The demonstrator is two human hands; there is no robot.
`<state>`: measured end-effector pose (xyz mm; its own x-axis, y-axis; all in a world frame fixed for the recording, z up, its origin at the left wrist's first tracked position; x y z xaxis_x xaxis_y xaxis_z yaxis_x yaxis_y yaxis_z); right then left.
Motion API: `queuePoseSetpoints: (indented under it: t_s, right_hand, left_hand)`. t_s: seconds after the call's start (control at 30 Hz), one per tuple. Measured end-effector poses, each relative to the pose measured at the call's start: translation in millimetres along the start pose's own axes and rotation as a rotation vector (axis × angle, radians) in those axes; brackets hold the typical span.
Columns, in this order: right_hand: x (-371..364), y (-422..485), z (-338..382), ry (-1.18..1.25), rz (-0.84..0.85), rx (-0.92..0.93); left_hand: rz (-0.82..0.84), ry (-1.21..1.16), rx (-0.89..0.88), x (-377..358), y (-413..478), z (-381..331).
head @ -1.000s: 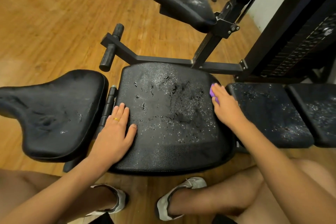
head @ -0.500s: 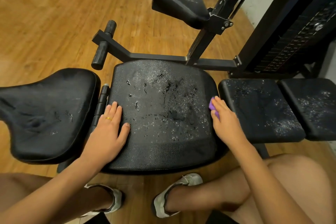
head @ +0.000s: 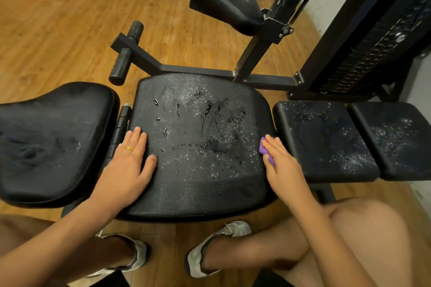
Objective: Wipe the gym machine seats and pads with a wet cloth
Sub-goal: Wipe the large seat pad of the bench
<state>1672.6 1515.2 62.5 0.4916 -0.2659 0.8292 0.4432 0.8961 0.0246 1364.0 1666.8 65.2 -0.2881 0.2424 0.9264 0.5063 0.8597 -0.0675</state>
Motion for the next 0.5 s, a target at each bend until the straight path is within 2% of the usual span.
queuePoseSetpoints:
  t_s: [0.13,0.33,0.5]
  right_hand:
    - [6,17,4,0.018,-0.005,-0.008]
    - [4,-75,9,0.085,-0.074,0.046]
    - [1,-17,1,0.042,-0.057,0.013]
  left_hand:
    - [0.001,0.007,0.0,1,1,-4]
    - [-0.008,-0.002,-0.004,2,0,1]
    - [-0.013,-0.022,0.009,-1,-2,0]
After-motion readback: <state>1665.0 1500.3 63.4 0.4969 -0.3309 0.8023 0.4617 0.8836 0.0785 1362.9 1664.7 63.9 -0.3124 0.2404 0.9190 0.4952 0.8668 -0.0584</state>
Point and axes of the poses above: each hand's wrist, its own y-axis towards the middle knuckle, its own x-axis out of the back of the hand, z = x × y, the point moved 8 cm from there along y, towards the middle knuckle, and after that the axes turned 4 degrees about y, right-handed, at the moved point
